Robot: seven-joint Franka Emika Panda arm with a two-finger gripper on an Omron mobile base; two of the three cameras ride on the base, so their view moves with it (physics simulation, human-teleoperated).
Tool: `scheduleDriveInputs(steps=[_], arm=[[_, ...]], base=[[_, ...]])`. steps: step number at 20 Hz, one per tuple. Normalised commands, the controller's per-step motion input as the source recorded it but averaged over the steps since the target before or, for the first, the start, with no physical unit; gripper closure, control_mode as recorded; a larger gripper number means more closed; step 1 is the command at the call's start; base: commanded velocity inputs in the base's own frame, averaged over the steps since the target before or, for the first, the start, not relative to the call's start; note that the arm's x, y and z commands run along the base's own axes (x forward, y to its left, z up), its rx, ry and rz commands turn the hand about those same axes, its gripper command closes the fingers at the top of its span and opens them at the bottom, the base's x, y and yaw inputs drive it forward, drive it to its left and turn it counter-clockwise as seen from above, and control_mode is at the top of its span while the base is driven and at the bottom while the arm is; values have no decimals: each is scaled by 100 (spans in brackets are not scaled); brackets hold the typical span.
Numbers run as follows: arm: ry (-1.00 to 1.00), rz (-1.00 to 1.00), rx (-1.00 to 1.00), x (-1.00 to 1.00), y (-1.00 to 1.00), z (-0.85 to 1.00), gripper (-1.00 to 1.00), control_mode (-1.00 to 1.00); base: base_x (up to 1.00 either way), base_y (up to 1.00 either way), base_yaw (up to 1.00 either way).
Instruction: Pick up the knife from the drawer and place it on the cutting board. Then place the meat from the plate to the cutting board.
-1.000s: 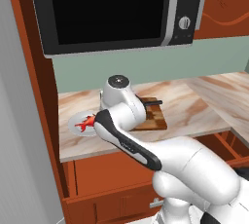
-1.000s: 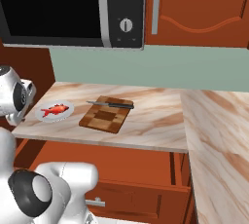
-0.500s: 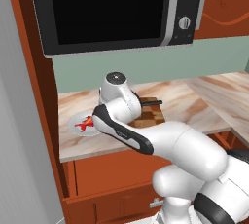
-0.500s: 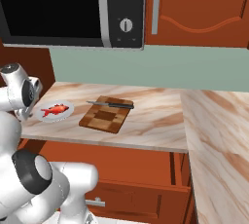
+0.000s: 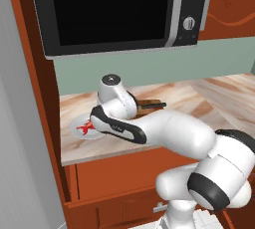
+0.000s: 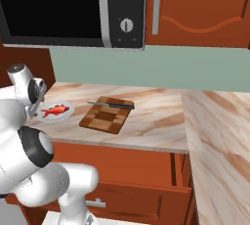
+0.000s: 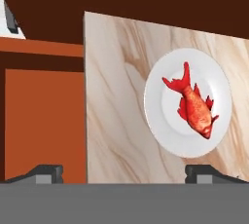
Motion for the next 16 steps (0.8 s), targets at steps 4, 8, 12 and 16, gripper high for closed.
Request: scheduleDriveInputs(steps=[4,8,12,16], arm=[[4,0,-5,28,17,-24,-100,-100],[4,0,-5,25,20,-19,-100,-100],[6,0,-8,23,26,-20,-100,-100],[9,0,-10,31,21,-33,-100,-100]], base=[[0,0,0],[0,0,0],[0,0,0],[0,0,0]])
